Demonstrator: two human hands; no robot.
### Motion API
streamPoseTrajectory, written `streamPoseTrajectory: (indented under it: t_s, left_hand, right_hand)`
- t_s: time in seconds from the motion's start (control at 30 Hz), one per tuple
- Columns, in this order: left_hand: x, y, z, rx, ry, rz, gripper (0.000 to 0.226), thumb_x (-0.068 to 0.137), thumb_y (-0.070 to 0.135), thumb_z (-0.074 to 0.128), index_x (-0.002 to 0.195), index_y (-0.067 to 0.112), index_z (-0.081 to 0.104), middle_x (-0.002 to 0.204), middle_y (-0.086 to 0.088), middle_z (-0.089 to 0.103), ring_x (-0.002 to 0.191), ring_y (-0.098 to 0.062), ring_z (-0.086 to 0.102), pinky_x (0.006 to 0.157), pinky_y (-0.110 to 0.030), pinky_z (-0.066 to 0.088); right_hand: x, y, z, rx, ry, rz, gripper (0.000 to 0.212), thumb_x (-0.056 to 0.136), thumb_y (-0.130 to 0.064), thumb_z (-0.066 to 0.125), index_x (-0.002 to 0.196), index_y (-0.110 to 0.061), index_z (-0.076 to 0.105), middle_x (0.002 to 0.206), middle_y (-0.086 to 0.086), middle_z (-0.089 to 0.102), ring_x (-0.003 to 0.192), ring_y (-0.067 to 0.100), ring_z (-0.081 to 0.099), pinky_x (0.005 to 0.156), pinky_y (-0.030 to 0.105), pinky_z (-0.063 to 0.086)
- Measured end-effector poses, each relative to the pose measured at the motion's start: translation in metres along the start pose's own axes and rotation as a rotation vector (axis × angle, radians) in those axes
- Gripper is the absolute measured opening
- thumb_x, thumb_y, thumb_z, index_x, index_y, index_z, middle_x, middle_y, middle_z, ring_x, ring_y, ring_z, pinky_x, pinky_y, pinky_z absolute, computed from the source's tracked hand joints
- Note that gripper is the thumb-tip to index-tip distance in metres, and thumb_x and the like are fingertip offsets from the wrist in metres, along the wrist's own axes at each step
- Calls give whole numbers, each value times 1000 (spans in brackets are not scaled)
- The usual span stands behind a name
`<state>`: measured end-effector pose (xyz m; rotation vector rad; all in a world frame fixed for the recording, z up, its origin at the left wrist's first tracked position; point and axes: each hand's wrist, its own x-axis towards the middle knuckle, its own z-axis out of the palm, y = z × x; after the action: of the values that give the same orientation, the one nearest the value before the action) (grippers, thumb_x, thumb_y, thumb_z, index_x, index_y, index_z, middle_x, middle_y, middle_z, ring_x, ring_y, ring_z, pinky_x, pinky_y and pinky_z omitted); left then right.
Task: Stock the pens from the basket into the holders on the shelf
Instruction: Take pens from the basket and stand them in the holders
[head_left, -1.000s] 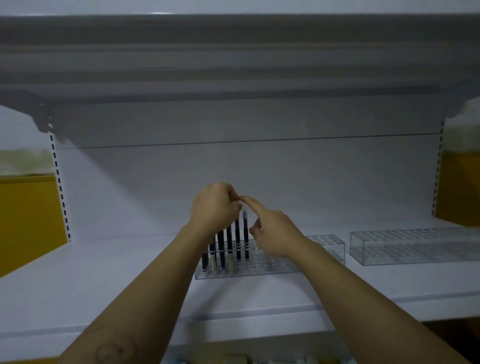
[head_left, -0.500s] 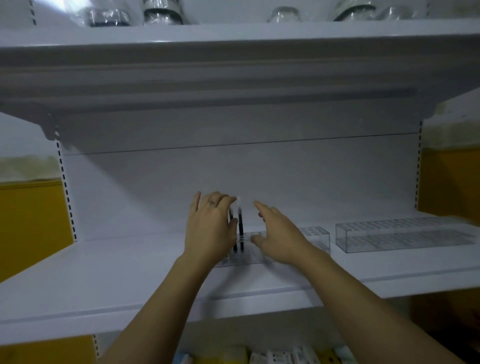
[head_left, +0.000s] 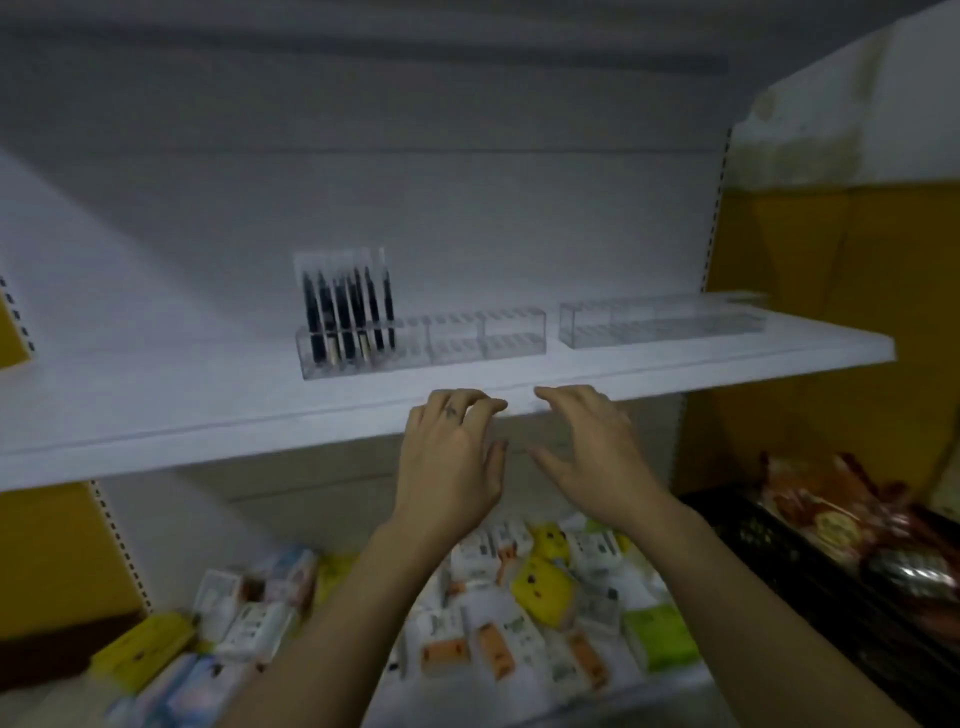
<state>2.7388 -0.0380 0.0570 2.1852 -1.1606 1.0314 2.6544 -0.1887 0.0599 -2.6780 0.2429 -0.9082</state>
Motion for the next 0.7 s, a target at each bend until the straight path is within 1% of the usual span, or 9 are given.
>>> streamPoseTrajectory:
  t_s: [0.07,0.13,0.2,0.33,0.47,0.53,0.6,0.67,0.7]
  left_hand:
    - [-26,17,14,-12,-104,-5,33,86,32,64,117,19,63,111,-2,61,105,-26,53,83,-37,40]
    - [-52,30,32,-41,-242,-42,39,91,40,54,127,24,55,121,2,57,113,-23,48,89,-34,35]
    - [-77,40,51,-73,-360,-79,44,93,45,49,133,27,48,129,5,52,120,-20,44,95,-32,31]
    - [-127,53,89,-70,-582,-112,50,91,48,51,136,26,45,135,3,50,127,-20,41,101,-35,32]
    - [-177,54,127,-67,-757,-167,54,90,54,47,135,23,47,134,0,52,126,-22,43,102,-38,34]
    - [-202,54,146,-82,-869,-202,55,90,57,46,133,22,48,133,-2,52,124,-23,43,101,-38,34]
    - [-227,54,164,-93,-993,-237,54,89,57,47,129,21,50,131,-3,53,122,-24,44,98,-38,35]
    - [-250,54,181,-106,-1103,-279,51,88,58,48,122,21,54,125,-3,56,115,-25,49,95,-38,39]
    - [-261,54,189,-121,-1156,-306,51,87,59,49,120,20,55,123,-4,57,113,-25,51,94,-38,41]
  right_hand:
    - [-32,18,9,-32,-56,63,60,91,-36,61,145,-24,37,142,-1,41,131,19,37,107,32,25]
    - [-60,36,20,-74,-133,145,60,93,-42,57,146,-24,35,143,-1,39,132,21,36,109,36,28]
    - [-85,52,33,-91,-224,220,61,93,-44,56,146,-24,33,144,1,38,132,23,37,109,38,32]
    - [-133,80,65,-101,-382,326,64,90,-40,62,145,-22,36,144,3,40,130,25,40,106,39,36]
    - [-174,105,106,-111,-552,419,64,88,-40,64,143,-19,40,141,7,44,127,27,45,102,36,40]
    - [-198,118,129,-57,-698,484,56,88,-37,64,138,-15,48,136,9,49,122,27,51,99,36,44]
    - [-226,131,151,8,-832,570,43,91,-37,60,127,-15,56,129,5,55,115,25,55,96,34,46]
    - [-253,145,169,49,-907,646,28,94,-34,55,115,-16,60,116,3,57,107,24,57,99,36,45]
    - [-265,152,178,51,-964,657,25,97,-31,51,114,-15,60,115,5,57,106,24,56,101,38,44]
